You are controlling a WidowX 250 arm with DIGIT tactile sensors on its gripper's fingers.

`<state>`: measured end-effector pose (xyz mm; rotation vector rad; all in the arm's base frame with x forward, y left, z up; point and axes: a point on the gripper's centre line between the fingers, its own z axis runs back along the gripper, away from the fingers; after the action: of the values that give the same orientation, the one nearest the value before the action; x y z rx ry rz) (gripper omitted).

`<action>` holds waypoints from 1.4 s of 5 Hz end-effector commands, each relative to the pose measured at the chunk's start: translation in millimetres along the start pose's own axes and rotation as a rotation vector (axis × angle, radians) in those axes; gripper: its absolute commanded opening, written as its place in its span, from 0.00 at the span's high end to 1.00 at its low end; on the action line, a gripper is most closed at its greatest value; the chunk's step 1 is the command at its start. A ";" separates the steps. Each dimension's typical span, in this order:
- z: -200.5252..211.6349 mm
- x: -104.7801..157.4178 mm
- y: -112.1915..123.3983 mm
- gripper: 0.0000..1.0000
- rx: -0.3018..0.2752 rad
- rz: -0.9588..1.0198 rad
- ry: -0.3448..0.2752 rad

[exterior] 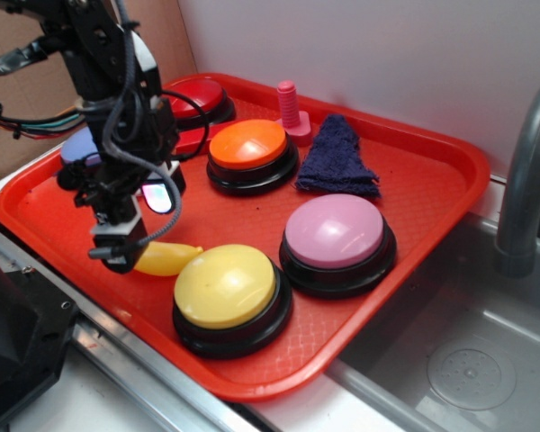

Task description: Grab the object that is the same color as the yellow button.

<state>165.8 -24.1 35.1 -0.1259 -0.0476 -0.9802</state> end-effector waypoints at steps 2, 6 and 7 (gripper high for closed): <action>-10.5 -7.2 6.4 0.00 0.072 -0.101 -0.116; 9.4 -4.7 3.8 1.00 0.154 0.054 -0.066; 30.7 -4.0 4.4 1.00 0.145 0.304 0.067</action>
<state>159.8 -9.6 58.3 0.0153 -0.0090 -0.6455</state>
